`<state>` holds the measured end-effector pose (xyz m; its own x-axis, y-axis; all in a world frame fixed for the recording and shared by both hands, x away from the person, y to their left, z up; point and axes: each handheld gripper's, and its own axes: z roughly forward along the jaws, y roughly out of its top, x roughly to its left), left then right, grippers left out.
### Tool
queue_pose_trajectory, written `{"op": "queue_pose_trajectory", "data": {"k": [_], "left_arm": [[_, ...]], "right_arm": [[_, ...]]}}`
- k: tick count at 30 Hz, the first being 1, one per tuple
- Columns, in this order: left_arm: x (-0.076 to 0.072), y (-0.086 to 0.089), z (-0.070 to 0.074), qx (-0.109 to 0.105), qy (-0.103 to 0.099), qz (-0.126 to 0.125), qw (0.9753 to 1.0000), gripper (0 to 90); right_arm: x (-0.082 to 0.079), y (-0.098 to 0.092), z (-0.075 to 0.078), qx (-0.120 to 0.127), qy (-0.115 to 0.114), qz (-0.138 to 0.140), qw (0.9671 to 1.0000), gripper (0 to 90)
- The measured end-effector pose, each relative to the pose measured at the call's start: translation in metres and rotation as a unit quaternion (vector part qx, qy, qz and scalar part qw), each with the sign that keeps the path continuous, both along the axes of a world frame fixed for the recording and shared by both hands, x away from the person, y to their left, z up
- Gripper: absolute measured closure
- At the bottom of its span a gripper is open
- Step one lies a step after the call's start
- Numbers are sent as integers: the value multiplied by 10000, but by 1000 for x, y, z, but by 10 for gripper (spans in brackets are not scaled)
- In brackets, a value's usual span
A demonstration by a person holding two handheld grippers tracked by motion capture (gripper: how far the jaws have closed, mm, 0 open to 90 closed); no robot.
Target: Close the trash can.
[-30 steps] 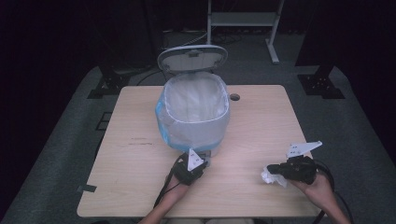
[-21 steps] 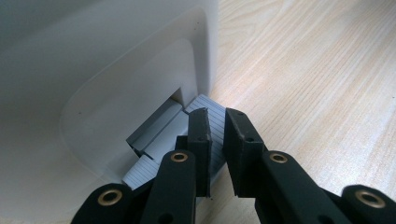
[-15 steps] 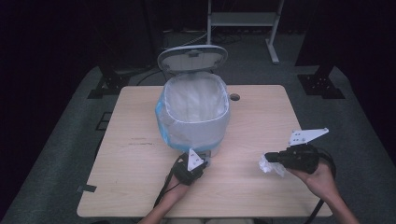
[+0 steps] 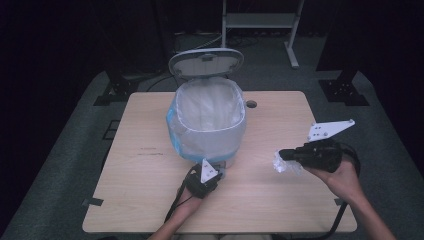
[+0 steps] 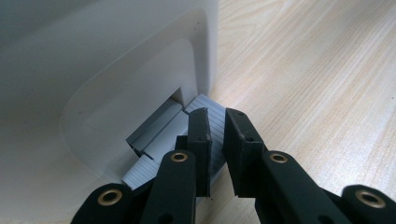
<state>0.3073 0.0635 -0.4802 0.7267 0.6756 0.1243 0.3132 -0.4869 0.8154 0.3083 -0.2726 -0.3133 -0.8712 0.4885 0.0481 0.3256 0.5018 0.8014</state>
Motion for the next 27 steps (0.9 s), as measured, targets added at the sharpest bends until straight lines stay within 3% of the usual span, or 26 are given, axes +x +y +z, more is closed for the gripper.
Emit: {"op": "queue_pose_trajectory", "data": {"k": [10, 27], "left_arm": [[0, 0, 0, -47, 17, 10, 10000, 809], [0, 0, 0, -20, 18, 9, 10000, 809]], "right_arm": [[9, 11, 30, 53, -86, 75, 9999, 876], [20, 32, 55, 9, -68, 236, 9997, 876]]}}
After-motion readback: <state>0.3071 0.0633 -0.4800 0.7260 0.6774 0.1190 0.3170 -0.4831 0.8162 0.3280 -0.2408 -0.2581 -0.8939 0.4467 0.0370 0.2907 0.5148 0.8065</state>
